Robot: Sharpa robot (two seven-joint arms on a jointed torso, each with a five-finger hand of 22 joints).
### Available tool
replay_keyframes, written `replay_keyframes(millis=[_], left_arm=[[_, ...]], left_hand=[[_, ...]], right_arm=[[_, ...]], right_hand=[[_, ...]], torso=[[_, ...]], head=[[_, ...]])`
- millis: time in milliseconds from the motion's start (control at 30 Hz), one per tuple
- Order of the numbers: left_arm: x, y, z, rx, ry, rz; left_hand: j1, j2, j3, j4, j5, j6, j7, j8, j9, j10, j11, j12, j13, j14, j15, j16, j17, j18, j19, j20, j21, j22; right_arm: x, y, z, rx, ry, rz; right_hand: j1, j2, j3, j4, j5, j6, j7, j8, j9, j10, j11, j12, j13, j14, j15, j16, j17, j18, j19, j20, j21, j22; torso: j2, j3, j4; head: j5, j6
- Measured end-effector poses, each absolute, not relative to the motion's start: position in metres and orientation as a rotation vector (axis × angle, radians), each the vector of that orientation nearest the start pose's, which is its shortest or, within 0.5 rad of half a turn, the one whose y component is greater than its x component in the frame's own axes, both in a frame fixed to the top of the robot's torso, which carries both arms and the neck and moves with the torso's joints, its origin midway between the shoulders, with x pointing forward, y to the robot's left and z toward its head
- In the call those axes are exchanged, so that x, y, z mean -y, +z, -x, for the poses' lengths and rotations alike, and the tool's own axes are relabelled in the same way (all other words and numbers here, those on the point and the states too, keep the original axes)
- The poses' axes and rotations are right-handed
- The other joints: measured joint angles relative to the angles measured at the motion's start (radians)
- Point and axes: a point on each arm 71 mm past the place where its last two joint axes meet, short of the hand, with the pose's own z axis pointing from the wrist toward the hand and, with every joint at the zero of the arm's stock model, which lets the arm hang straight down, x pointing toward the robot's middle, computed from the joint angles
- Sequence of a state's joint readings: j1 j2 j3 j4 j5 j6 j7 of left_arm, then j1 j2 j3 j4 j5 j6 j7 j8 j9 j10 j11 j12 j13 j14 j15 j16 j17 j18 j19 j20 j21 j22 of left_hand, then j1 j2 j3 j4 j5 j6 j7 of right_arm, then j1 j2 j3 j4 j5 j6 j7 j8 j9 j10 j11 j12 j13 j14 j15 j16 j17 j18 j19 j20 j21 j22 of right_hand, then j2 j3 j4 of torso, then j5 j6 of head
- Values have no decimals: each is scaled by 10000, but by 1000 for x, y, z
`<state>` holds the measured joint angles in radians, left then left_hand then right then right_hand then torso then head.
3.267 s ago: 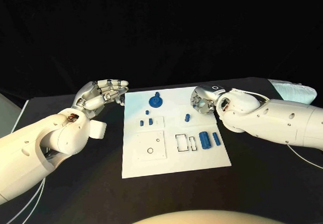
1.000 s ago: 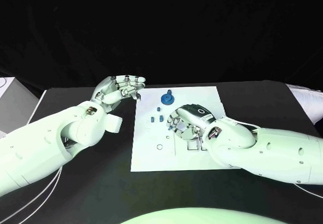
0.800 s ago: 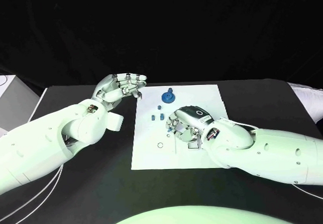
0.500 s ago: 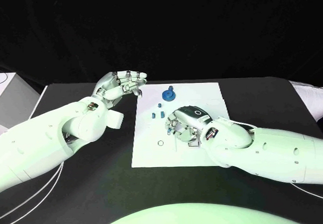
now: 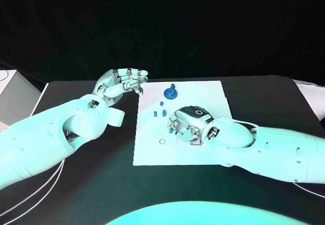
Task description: Assemble the parts on the task board
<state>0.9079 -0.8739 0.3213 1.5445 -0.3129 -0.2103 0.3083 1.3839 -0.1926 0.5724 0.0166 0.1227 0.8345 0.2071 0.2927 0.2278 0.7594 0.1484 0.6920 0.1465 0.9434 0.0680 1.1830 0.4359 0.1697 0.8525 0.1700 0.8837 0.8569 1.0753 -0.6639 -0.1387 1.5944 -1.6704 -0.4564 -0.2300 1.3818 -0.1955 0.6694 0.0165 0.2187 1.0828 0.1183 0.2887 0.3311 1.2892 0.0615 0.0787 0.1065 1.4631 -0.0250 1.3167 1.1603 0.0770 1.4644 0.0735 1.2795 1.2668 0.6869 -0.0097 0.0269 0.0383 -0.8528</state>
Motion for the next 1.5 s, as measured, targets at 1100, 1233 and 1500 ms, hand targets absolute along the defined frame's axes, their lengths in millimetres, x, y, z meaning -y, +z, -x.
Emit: replay_keyframes(millis=[1100, 1233, 1500], left_arm=[[-226, -185, -477, -14224, -15877, 9805], [-226, -185, -477, -14226, -15881, 9807], [-226, -185, -477, -14233, -15881, 9810]], left_hand=[[0, 0, -28, 29, 0, -36, 35, 0, -7, -36, 36, 0, -23, -36, 36, 0, -8, 0, -1, -1, 1, -24], [0, 0, -28, 29, 0, -36, 35, 0, -7, -36, 36, 0, -23, -36, 36, 0, -7, 0, -1, -1, 1, -24], [0, 0, -27, 29, 0, -36, 35, 0, -16, -35, 36, 0, -22, -36, 36, 0, -16, 0, -1, -1, -39, -23]], right_arm=[[93, -255, -420, -16476, 7256, 3458], [91, -255, -421, -16534, 7254, 3555], [85, -258, -422, -16757, 7214, 3774]], right_hand=[[-65, -30, 26, -29, 39, 13, 15, -41, 7, 81, -60, 2, 3, 1, 1, -1, 1, 0, 0, 0, 38, 15], [-104, 8, 25, -29, 39, -29, 57, -25, 24, 81, -59, 0, 14, 1, 1, -1, -78, 1, 0, 0, 38, -3], [-505, -49, -128, 48, 78, -488, 263, -205, 148, -437, 114, -153, -61, 52, 53, -1, -311, 0, -75, 75, -135, -148]], torso=[[7, -5, -5], [4, -7, -7], [-7, -13, 11]], head=[[-6, -79], [3, -95], [-8, -127]])
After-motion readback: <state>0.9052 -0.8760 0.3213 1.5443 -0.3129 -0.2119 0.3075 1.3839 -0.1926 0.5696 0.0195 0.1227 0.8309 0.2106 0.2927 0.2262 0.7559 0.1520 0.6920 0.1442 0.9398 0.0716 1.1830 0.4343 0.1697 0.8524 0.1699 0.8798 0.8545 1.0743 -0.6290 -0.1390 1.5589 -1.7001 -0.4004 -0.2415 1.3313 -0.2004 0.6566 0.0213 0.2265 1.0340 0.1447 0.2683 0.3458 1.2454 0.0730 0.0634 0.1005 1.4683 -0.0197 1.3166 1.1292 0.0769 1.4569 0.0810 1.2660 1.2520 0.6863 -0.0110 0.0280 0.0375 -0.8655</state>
